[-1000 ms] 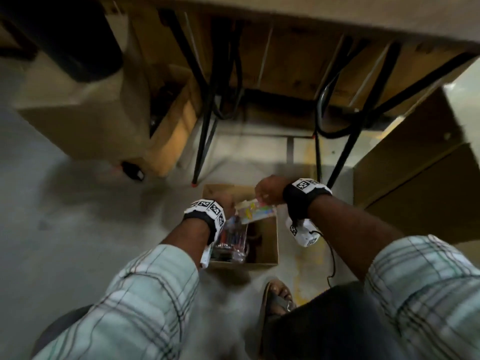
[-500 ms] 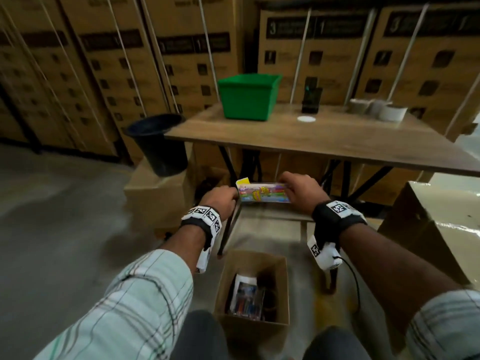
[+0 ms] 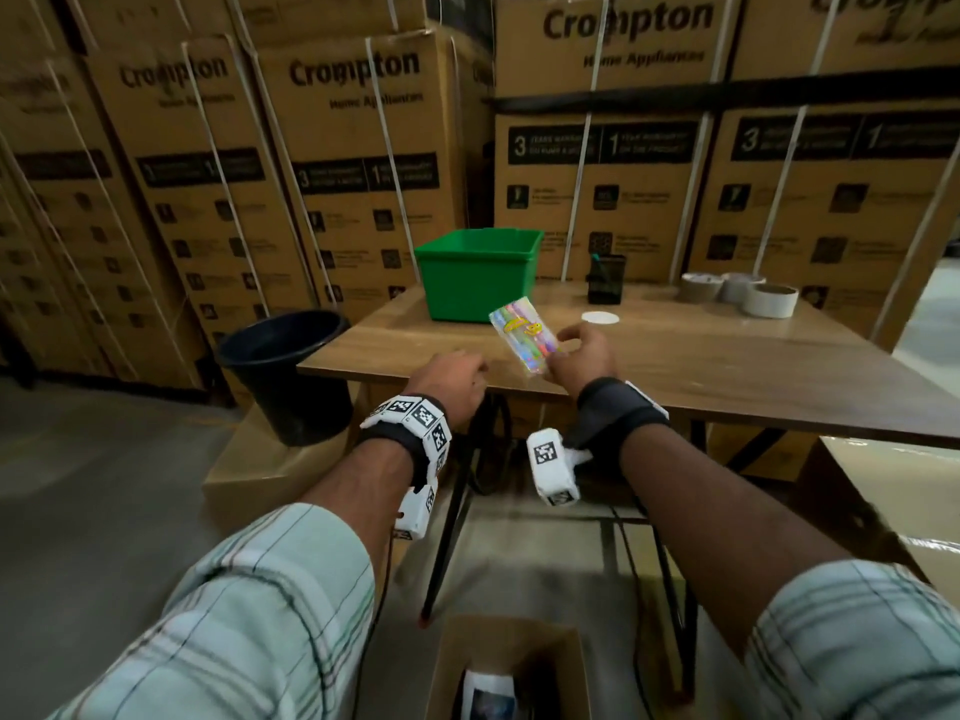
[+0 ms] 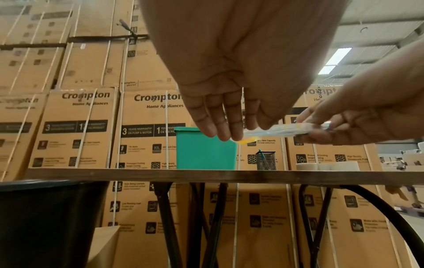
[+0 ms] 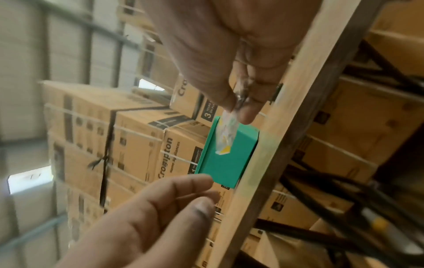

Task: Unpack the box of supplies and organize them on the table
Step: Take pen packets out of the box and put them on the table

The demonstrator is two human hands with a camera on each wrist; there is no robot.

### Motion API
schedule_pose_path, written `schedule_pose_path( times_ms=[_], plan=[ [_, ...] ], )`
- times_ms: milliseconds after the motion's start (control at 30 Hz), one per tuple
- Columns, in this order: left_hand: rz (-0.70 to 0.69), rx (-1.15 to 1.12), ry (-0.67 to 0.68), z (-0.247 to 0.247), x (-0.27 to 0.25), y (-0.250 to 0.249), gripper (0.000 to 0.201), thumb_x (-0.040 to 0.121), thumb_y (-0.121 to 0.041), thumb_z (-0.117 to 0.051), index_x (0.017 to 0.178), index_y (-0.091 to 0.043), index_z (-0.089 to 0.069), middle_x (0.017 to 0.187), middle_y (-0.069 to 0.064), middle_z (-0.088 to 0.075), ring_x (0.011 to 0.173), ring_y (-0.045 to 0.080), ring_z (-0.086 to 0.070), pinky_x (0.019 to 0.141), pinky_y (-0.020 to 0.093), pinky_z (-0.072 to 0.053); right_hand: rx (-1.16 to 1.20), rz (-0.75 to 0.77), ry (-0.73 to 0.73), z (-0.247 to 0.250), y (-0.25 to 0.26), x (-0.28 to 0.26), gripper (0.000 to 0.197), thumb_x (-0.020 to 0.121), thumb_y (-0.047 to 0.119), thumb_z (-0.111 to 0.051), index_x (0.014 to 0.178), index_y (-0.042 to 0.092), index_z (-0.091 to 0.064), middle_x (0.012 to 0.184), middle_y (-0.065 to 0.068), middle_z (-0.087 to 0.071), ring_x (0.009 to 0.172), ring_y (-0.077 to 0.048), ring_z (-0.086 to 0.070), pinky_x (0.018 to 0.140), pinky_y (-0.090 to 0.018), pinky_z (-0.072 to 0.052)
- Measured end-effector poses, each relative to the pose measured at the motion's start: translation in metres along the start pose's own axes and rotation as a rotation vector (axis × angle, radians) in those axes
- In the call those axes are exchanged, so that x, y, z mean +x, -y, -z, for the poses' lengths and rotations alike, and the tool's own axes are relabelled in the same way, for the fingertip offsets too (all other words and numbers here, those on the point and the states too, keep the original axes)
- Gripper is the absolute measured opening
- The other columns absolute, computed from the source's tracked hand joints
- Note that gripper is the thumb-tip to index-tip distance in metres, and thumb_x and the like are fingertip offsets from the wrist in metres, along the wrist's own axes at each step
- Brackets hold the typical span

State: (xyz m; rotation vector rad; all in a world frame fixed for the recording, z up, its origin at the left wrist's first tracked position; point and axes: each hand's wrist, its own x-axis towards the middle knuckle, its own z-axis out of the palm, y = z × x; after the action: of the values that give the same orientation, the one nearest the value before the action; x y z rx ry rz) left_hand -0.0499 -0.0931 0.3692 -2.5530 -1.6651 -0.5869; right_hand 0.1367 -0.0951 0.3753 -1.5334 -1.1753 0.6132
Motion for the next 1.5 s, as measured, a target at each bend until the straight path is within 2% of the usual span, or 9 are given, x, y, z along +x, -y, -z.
schedule_pose_path(
  times_ms=[200,300,433,533,800,1100,1233,1367,1500],
  plan=[
    [-0.036,-0.048,0.016,-0.023,0.044,0.010,0.049,0.091,-0.024,-0.054,0.139,-0.028,-0.044,0.136,0.006,-0.052,0.122,0.028,-0.050,0.103,0.042,-0.042,0.130,-0.166,0.175,-0.058,-0.022,0.072,0.021,0.079,0.008,-0.064,0.066,0.021,-0.053,0.080,-0.005,-0.063,0.073,-0.019,-0.062,0.072,-0.031,-0.057],
    [-0.067,-0.023,0.027,-0.035,0.061,0.022,0.050,0.092,-0.024,-0.055,0.140,-0.031,-0.044,0.139,0.004,-0.050,0.124,0.028,-0.048,0.105,0.041,-0.041,0.140,-0.139,0.253,-0.070,-0.031,0.083,0.022,0.084,0.007,-0.061,0.068,0.021,-0.055,0.082,-0.003,-0.060,0.085,-0.022,-0.062,0.088,-0.039,-0.056],
    [-0.091,-0.034,0.009,-0.048,0.076,0.031,0.039,0.092,-0.026,-0.055,0.131,-0.023,-0.056,0.131,0.007,-0.058,0.120,0.029,-0.052,0.100,0.035,-0.043,0.050,-0.099,0.205,-0.081,-0.043,0.087,0.007,0.074,0.011,-0.067,0.076,0.017,-0.065,0.090,-0.016,-0.072,0.081,-0.027,-0.068,0.082,-0.043,-0.057],
    [-0.018,-0.027,-0.029,-0.053,0.084,0.032,0.032,0.091,-0.031,-0.056,0.122,-0.026,-0.062,0.124,0.006,-0.063,0.114,0.029,-0.057,0.093,0.038,-0.048,-0.168,0.072,0.255,-0.071,-0.035,0.078,0.018,0.082,0.011,-0.063,0.098,0.017,-0.068,0.083,-0.007,-0.066,0.069,-0.018,-0.058,0.067,-0.028,-0.049],
    [0.050,0.024,-0.054,-0.061,0.081,0.027,0.035,0.093,-0.025,-0.047,0.124,-0.033,-0.060,0.121,0.003,-0.063,0.111,0.031,-0.056,0.092,0.042,-0.050,-0.585,0.485,0.167,-0.053,-0.047,0.059,0.024,0.084,0.016,-0.062,0.105,0.017,-0.073,0.104,-0.016,-0.060,0.096,-0.030,-0.056,0.091,-0.031,-0.044],
    [0.100,-0.161,0.016,-0.042,0.047,0.007,0.052,0.094,-0.010,-0.043,0.145,-0.019,-0.035,0.141,0.011,-0.050,0.123,0.031,-0.051,0.102,0.038,-0.043,-0.531,0.397,0.249,-0.039,-0.032,0.040,0.040,0.082,0.011,-0.062,0.122,0.012,-0.061,0.115,-0.015,-0.063,0.100,-0.029,-0.060,0.093,-0.036,-0.047],
    [0.078,-0.216,-0.083,-0.031,0.007,0.001,0.040,0.097,-0.014,-0.045,0.137,-0.014,-0.045,0.139,0.008,-0.052,0.126,0.027,-0.050,0.105,0.038,-0.041,-0.447,0.466,0.258,-0.022,-0.034,0.010,0.034,0.083,0.008,-0.060,0.117,0.012,-0.063,0.113,-0.010,-0.065,0.098,-0.026,-0.062,0.088,-0.031,-0.049],
    [0.073,-0.247,-0.110,-0.026,-0.035,-0.007,0.028,0.096,-0.022,-0.045,0.121,-0.017,-0.057,0.121,0.008,-0.064,0.113,0.029,-0.057,0.093,0.037,-0.047,-0.365,0.623,0.181,-0.004,-0.046,-0.041,0.019,0.080,0.008,-0.056,0.092,0.013,-0.070,0.088,-0.008,-0.066,0.080,-0.025,-0.061,0.075,-0.034,-0.050],
    [0.097,-0.289,-0.057,-0.037,-0.080,-0.026,0.022,0.093,-0.023,-0.047,0.108,-0.020,-0.063,0.109,0.006,-0.070,0.104,0.028,-0.063,0.085,0.038,-0.050,-0.413,0.585,0.243,0.008,-0.066,-0.095,0.019,0.079,0.011,-0.055,0.090,0.015,-0.070,0.086,-0.007,-0.067,0.080,-0.025,-0.063,0.073,-0.032,-0.048]
  ],
)
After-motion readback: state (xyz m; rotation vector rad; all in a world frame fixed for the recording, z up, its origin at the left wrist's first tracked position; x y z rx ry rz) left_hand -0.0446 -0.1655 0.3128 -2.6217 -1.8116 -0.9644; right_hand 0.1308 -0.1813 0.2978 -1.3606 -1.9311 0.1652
